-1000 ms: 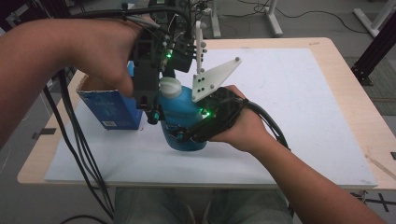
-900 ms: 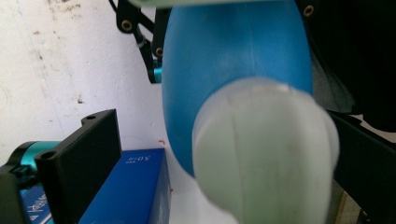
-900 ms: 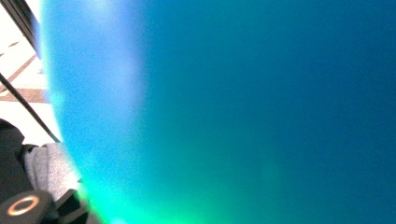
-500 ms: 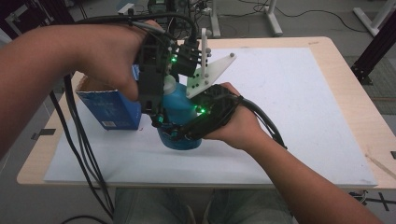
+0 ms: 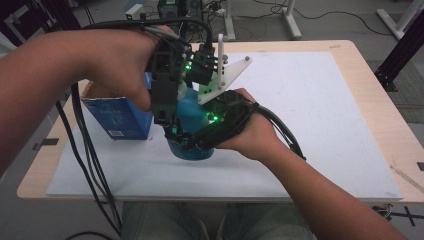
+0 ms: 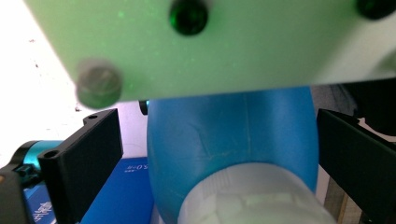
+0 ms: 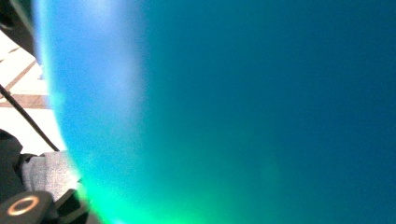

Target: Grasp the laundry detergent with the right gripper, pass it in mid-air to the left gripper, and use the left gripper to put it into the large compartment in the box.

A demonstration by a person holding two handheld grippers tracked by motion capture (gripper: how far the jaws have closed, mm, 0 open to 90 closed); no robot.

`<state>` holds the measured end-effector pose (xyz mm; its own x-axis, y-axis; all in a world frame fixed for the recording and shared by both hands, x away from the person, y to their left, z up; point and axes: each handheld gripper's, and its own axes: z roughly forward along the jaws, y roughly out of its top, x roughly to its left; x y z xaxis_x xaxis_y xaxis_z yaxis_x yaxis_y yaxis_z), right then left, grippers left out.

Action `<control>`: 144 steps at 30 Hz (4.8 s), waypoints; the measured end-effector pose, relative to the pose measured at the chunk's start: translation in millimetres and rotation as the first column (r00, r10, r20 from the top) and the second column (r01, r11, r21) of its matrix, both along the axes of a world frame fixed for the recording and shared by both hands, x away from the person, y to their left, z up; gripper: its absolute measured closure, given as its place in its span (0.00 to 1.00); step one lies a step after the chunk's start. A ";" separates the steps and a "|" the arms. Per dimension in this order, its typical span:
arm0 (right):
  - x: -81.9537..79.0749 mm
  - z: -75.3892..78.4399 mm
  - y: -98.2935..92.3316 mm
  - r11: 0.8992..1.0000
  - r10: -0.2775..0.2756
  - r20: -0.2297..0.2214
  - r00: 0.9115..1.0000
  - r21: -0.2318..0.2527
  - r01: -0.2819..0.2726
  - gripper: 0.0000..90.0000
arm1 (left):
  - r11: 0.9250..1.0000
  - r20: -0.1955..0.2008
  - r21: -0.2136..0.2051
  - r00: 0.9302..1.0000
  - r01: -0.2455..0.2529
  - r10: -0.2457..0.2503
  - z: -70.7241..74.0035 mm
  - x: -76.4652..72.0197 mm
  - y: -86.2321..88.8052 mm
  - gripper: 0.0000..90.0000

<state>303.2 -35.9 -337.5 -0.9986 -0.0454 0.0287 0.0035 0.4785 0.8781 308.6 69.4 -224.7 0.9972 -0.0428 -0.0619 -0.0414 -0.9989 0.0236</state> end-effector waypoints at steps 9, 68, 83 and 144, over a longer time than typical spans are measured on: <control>-0.6 0.1 0.9 1.000 -0.018 -0.002 1.000 -0.002 0.018 0.52 | 1.000 0.012 0.003 1.000 -0.005 0.005 0.0 -1.0 -1.3 0.08; 1.9 -0.5 2.5 1.000 -0.010 -0.010 1.000 0.007 0.010 0.52 | 0.999 0.020 0.020 0.999 -0.045 0.045 0.2 -0.7 -3.3 0.42; 0.1 0.2 1.0 1.000 0.011 -0.009 1.000 0.008 -0.011 0.50 | 0.998 0.005 0.024 0.998 -0.062 0.062 1.5 -3.5 -4.8 0.43; 31.4 41.6 -81.3 0.931 -0.074 0.065 0.995 -0.352 0.092 0.01 | 0.727 -0.010 -0.006 0.727 -0.687 0.687 111.5 60.8 101.5 0.43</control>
<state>334.6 -117.1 -295.8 -0.9989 0.0415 -0.0219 0.0172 0.7584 0.6516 369.4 170.9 -113.2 0.7541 0.6529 -0.0712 0.6558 -0.7543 0.0298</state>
